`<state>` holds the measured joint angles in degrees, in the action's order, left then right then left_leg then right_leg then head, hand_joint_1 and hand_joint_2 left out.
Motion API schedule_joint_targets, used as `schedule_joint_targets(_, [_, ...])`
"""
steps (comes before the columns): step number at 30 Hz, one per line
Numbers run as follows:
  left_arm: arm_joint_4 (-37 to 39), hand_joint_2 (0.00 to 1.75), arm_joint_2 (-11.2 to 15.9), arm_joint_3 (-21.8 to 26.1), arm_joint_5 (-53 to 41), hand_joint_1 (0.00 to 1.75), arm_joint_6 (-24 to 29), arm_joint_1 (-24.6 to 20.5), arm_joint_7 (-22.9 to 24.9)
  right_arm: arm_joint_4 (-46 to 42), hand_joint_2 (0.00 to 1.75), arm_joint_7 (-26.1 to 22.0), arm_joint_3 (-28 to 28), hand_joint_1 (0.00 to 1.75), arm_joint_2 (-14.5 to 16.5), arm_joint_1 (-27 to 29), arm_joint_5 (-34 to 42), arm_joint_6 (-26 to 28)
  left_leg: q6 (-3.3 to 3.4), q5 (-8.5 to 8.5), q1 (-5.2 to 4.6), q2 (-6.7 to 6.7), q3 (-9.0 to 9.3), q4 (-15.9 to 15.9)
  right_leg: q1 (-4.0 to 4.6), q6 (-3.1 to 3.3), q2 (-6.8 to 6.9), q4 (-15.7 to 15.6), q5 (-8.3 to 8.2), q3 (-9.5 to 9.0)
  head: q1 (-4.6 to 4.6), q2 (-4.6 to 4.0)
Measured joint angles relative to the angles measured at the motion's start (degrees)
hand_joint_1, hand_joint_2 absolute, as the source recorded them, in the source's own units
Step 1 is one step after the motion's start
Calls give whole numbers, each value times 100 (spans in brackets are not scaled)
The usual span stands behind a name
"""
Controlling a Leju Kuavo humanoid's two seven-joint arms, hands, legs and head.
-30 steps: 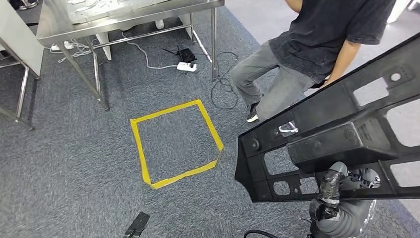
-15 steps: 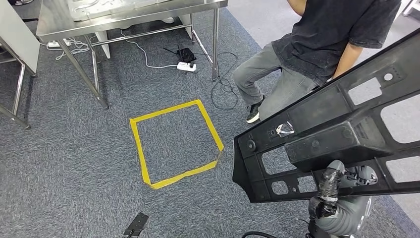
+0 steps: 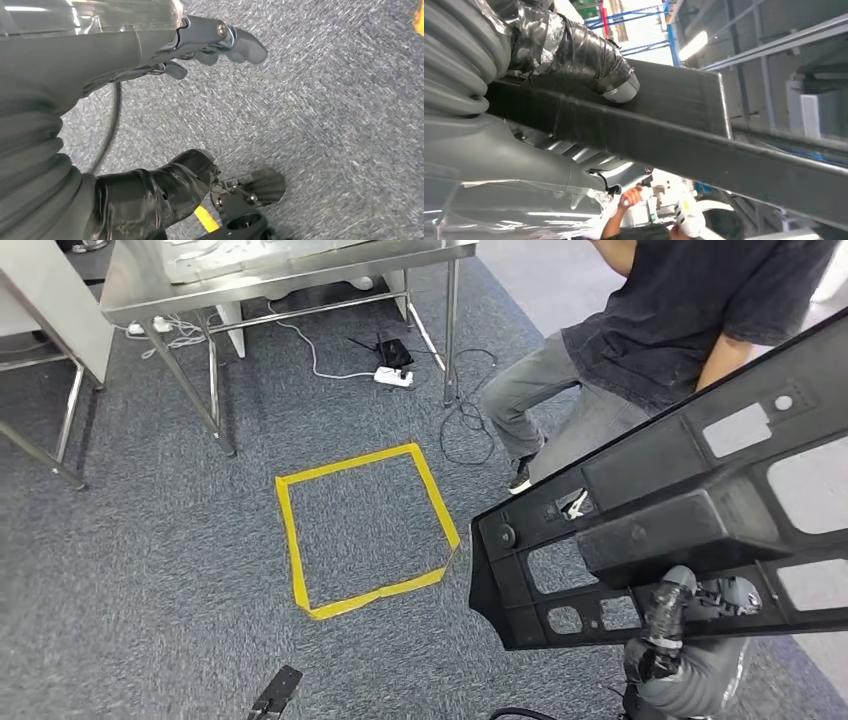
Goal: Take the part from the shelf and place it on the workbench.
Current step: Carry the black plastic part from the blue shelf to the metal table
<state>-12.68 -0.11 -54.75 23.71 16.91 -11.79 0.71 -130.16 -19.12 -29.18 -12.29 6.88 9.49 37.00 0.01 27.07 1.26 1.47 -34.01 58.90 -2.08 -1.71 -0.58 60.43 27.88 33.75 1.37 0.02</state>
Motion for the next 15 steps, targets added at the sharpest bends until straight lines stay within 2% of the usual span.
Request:
schedule_joint_targets(2, [0, 175, -1, 1, -2, 0, -1, 11, 7, 5, 175, -13, 0, 175, -2, 8, 19, -7, -36, 18, 17, -7, -10, 10, 6, 109, 13, 22, 2, 0, 8, 0])
schedule_joint_targets(3, [0, 175, -3, 1, -3, 0, -1, 14, 8, 7, 175, -20, 0, 175, -2, 9, 29, -9, -50, 86, 25, -33, -57, 117, 10, 150, 18, 18, -1, -8, 13, 0])
schedule_joint_targets(4, [0, 175, -5, 2, -4, 0, -1, 13, 9, 7, 175, -27, 0, 175, -1, 9, 38, -10, -57, 210, 26, -63, -165, 342, 17, 184, 24, 14, -2, -18, 19, 0])
schedule_joint_targets(6, [0, 175, -9, 2, -7, 0, -1, 9, 10, 7, 175, -38, 0, 175, -1, 14, 50, -11, -51, 546, 15, -109, -530, 1074, 61, 231, 34, 11, 8, -21, 25, 0])
schedule_joint_targets(7, [0, 175, -8, 2, -7, 0, -1, 12, 11, 7, 175, -41, 0, 175, -1, 18, 56, -11, -35, 662, 0, -112, -725, 1428, 92, 250, 37, 11, 18, -25, 25, 0])
schedule_joint_targets(8, [0, 175, -8, 2, -7, 0, -1, 20, 14, 7, 175, -42, 0, 175, -1, 21, 64, -11, -4, 685, -21, -112, -854, 1637, 126, 270, 39, 12, 30, -37, 24, 0])
schedule_joint_targets(9, [0, 175, -7, 2, -7, 0, -1, 29, 16, 7, 175, -42, 0, 175, -1, 23, 71, -11, 51, 591, -55, -112, -883, 1635, 165, 290, 40, 11, 45, -58, 25, 0])
schedule_joint_targets(10, [0, 175, -7, 2, -7, 0, -1, 34, 18, 7, 175, -43, 0, 175, -1, 23, 76, -11, 129, 395, -100, -111, -802, 1412, 206, 310, 40, 9, 62, -92, 24, 0])
schedule_joint_targets(11, [0, 175, -7, 2, -7, 0, -1, 34, 19, 7, 175, -44, 0, 175, -1, 23, 79, -11, 229, 158, -156, -110, -639, 1030, 242, 329, 41, 2, 82, -133, 24, 0])
schedule_joint_targets(12, [1, 175, 4, 2, -7, 0, -1, 28, 19, 8, 175, -45, 0, 175, -1, 23, 80, -10, 341, -10, -203, -120, -460, 660, 273, 342, 49, -11, 101, -169, 4, 0])
schedule_joint_targets(13, [1, 175, 6, 2, -7, 0, 0, 20, 19, 8, 175, -49, 0, 175, -2, 23, 80, -10, 429, -110, -248, -127, -310, 347, 284, 343, 53, -27, 113, -191, -17, 0])
schedule_joint_targets(14, [1, 175, 9, 2, -7, 0, 1, 12, 19, 8, 175, -52, 0, 175, -2, 23, 81, -9, 494, -134, -281, -130, -222, 164, 275, 333, 60, -46, 116, -198, -33, 0])
schedule_joint_targets(15, [1, 175, 11, 2, -7, 0, 1, 7, 19, 9, 175, -55, 0, 175, -3, 25, 82, -9, 526, -109, -302, -133, -182, 92, 259, 314, 68, -69, 114, -198, -49, 0])
